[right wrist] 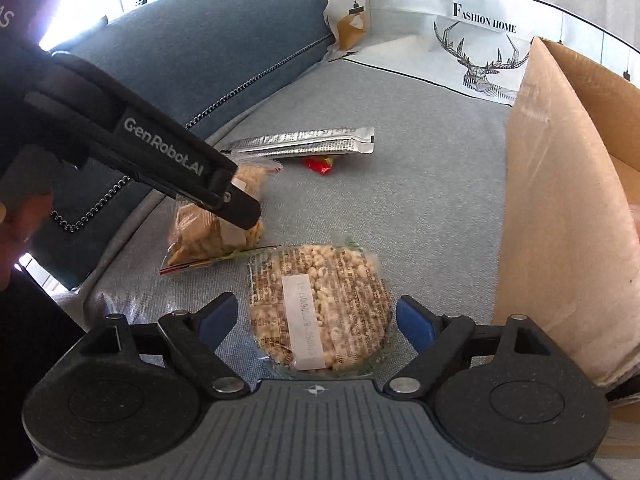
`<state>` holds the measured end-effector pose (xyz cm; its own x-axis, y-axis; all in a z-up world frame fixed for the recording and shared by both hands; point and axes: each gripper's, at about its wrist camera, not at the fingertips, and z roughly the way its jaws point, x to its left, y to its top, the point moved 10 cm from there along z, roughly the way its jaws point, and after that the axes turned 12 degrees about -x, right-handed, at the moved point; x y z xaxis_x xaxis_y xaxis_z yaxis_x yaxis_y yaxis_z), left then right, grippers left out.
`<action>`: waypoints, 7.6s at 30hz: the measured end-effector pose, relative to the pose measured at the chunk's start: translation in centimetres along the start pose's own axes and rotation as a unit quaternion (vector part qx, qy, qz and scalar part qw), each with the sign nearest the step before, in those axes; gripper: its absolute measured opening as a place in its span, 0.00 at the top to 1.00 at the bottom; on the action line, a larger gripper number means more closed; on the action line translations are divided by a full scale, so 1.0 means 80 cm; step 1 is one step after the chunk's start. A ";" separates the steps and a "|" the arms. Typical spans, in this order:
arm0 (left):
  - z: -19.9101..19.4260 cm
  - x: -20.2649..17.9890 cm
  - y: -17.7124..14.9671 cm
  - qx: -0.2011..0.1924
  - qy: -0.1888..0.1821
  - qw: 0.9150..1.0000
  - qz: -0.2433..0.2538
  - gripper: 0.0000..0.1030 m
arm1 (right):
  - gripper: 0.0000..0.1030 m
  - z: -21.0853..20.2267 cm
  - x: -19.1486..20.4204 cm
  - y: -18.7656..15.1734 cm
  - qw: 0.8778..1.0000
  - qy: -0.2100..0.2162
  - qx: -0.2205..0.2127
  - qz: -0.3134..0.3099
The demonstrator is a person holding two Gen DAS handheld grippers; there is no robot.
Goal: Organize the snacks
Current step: 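Carry the nut cookie pack right while the left carries the cracker bag to the box, then lower both snacks into the box and open both grippers, then grasp the silver stick pack with the left gripper while the right moves back beside the box, then grasp the red-and-gold wrapped candy with the right gripper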
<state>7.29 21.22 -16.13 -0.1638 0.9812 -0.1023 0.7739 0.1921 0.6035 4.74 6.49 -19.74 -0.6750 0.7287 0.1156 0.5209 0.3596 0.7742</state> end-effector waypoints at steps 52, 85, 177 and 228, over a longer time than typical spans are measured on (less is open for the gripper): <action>-0.152 -0.027 -0.001 -0.247 -0.050 0.968 -0.022 0.51 | 0.24 -0.281 -0.098 0.098 0.940 -0.148 -0.305 0.033; -0.093 -0.059 0.042 -0.223 0.033 0.974 -0.019 0.51 | 0.24 -0.336 -0.325 0.050 0.861 -0.269 -0.395 0.174; 0.078 0.034 0.061 -0.051 0.069 0.995 -0.052 0.94 | 0.36 -0.239 -0.320 0.068 0.923 -0.247 -0.268 0.120; 0.070 0.079 0.048 -0.022 0.071 0.980 -0.187 0.77 | 0.68 0.043 -0.053 0.133 0.988 -0.064 -0.053 0.128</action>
<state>12.61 28.30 -18.89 -0.5163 0.8293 -0.2138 0.6166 0.5332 0.5792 14.94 9.26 -14.12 -0.4536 0.8578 0.2416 0.6039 0.0965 0.7912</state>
